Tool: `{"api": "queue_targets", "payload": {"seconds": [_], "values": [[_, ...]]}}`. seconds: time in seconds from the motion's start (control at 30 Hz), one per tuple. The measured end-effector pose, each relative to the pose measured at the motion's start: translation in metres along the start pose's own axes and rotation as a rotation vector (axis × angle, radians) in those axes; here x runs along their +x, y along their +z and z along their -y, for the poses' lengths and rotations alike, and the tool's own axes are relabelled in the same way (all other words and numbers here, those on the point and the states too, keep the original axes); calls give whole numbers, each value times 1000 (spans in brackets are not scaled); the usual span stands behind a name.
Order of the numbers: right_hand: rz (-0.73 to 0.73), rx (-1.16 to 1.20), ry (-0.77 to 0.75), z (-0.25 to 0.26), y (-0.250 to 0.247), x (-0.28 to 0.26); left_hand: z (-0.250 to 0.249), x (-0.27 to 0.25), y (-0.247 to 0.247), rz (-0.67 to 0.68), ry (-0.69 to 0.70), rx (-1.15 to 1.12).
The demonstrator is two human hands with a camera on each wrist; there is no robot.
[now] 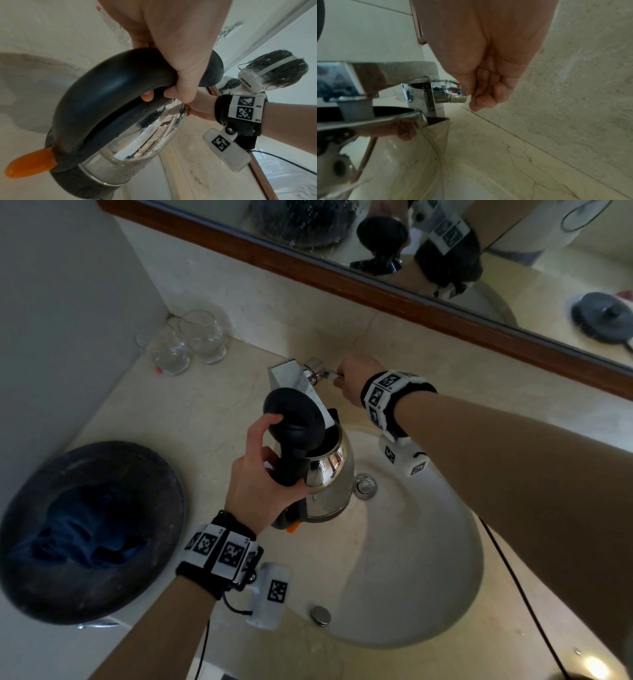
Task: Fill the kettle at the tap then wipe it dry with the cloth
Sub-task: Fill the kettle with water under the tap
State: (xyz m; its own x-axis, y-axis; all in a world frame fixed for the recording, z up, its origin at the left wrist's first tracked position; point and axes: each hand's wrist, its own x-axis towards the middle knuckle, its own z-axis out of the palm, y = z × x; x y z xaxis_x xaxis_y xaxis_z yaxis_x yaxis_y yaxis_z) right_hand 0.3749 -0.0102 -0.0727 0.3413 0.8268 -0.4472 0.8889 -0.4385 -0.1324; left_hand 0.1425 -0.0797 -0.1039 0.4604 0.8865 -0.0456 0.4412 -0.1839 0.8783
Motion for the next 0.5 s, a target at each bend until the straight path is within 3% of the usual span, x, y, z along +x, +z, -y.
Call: {"api": "queue_targets", "payload": {"seconds": [0.5], "values": [[-4,6,-10,0,-1,-3,-1,-2,0,19,-1,-31]]}}
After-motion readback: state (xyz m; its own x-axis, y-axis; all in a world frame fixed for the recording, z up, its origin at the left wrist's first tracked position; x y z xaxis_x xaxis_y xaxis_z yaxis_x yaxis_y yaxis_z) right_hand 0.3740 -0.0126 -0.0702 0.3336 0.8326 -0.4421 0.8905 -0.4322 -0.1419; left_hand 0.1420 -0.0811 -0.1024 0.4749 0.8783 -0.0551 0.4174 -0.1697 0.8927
